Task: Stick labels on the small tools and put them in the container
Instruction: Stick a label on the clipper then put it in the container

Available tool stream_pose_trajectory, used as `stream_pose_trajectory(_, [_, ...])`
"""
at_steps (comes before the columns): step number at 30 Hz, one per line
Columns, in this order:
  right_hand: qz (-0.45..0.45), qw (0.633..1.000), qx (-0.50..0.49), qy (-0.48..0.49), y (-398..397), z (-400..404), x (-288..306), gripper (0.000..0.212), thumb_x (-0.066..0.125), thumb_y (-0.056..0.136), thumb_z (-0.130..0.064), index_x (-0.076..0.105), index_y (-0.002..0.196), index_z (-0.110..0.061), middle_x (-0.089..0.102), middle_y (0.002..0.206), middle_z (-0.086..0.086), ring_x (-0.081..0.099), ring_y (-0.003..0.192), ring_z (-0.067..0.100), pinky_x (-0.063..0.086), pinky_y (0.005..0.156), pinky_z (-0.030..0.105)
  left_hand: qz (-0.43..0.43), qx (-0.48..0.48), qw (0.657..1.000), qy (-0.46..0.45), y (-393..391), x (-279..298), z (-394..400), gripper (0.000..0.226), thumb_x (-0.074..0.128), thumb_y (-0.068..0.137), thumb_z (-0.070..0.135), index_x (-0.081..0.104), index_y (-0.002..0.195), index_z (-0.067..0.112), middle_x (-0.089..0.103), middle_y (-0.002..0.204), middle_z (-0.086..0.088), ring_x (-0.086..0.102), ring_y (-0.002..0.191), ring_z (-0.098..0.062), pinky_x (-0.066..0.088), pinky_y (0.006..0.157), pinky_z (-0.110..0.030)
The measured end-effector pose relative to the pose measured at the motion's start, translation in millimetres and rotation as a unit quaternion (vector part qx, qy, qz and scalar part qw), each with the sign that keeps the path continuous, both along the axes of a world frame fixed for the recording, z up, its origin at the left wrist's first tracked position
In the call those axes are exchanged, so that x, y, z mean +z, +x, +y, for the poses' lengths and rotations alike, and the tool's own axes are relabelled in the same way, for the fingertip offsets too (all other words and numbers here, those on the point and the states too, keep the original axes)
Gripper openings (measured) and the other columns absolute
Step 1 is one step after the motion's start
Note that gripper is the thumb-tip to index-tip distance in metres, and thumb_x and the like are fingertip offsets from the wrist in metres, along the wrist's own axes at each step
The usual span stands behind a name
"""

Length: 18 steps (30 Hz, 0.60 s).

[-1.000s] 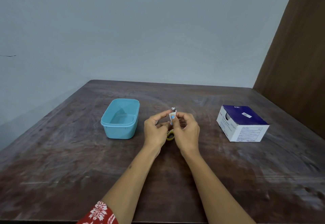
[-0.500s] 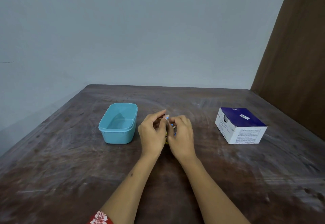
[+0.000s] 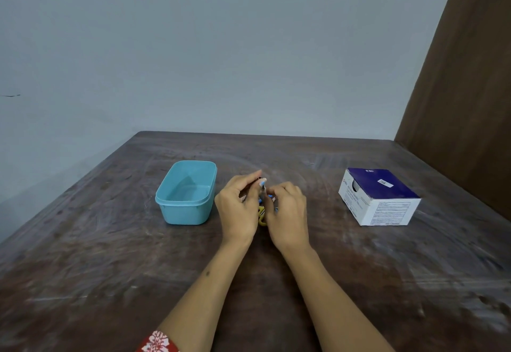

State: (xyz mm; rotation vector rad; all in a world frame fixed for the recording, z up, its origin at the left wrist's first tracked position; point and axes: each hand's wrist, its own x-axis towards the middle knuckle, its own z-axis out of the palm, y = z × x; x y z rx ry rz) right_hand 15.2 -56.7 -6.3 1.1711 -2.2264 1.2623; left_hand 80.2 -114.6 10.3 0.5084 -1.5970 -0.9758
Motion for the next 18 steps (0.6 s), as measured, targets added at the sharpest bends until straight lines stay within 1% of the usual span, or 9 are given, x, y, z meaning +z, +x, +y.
stream_pose_trajectory(3, [0.013,0.999,0.003,-0.047,2.8,0.6,1.1,0.007,0.060,0.089,-0.014,0.067,0.087,-0.012,0.058,0.086,0.003,0.051,0.081,0.018,0.040,0.076,0.030,-0.012,0.005,1.000,-0.006,-0.3,-1.9,-1.7,0.020,0.067,0.082,0.004,0.072,0.099,0.012,0.065,0.083,0.009,0.060,0.079,0.010,0.046,0.068,-0.005])
stream_pose_trajectory(7, [-0.006,1.000,-0.003,0.008,0.6,-0.2,0.1,0.011,0.057,0.090,-0.014,0.066,0.086,-0.010,0.059,0.088,0.006,0.052,0.086,0.022,0.041,0.078,0.035,-0.011,0.003,1.000,-0.004,-1.5,-3.0,-1.9,0.019,0.067,0.081,0.004,0.072,0.098,0.011,0.064,0.082,0.010,0.060,0.077,0.010,0.046,0.067,-0.005])
stream_pose_trajectory(11, [0.001,1.000,-0.003,-0.027,2.5,1.0,2.2,0.008,0.059,0.088,-0.010,0.066,0.086,-0.010,0.058,0.087,0.005,0.050,0.084,0.020,0.038,0.077,0.029,-0.016,0.006,1.000,-0.008,-2.5,-3.7,-2.3,0.019,0.067,0.082,0.005,0.072,0.099,0.012,0.063,0.081,0.012,0.060,0.076,0.010,0.047,0.068,-0.007])
stream_pose_trajectory(13, [0.000,1.000,-0.005,-0.016,2.8,0.8,1.9,0.007,0.059,0.088,-0.011,0.066,0.086,-0.010,0.059,0.087,0.006,0.051,0.084,0.020,0.039,0.077,0.031,-0.014,0.006,1.000,-0.008,-2.5,-4.3,-2.0,0.018,0.067,0.081,0.005,0.072,0.098,0.012,0.063,0.081,0.012,0.060,0.075,0.009,0.046,0.066,-0.006])
stream_pose_trajectory(15, [-0.006,1.000,-0.009,0.005,2.4,0.6,1.7,0.009,0.059,0.088,-0.012,0.066,0.083,-0.008,0.059,0.086,0.008,0.052,0.084,0.024,0.042,0.076,0.036,-0.011,0.004,1.000,-0.010,-3.2,-4.9,-1.7,0.018,0.068,0.081,0.004,0.073,0.096,0.011,0.062,0.080,0.015,0.060,0.075,0.009,0.045,0.066,-0.006])
stream_pose_trajectory(16, [-0.005,1.000,-0.010,0.001,1.9,0.6,2.0,0.009,0.059,0.087,-0.011,0.065,0.083,-0.008,0.059,0.086,0.008,0.053,0.083,0.025,0.043,0.076,0.037,-0.010,0.005,1.000,-0.012,-3.3,-5.1,-1.8,0.018,0.068,0.081,0.004,0.073,0.096,0.011,0.062,0.080,0.016,0.060,0.076,0.009,0.045,0.066,-0.005])
stream_pose_trajectory(18, [0.003,1.000,-0.009,-0.029,3.0,1.0,3.1,0.005,0.061,0.086,-0.008,0.065,0.083,-0.007,0.059,0.085,0.008,0.052,0.082,0.023,0.042,0.075,0.034,-0.011,0.007,1.000,-0.016,-3.1,-5.0,-2.3,0.018,0.068,0.081,0.005,0.073,0.097,0.011,0.063,0.081,0.013,0.060,0.077,0.009,0.045,0.067,-0.006])
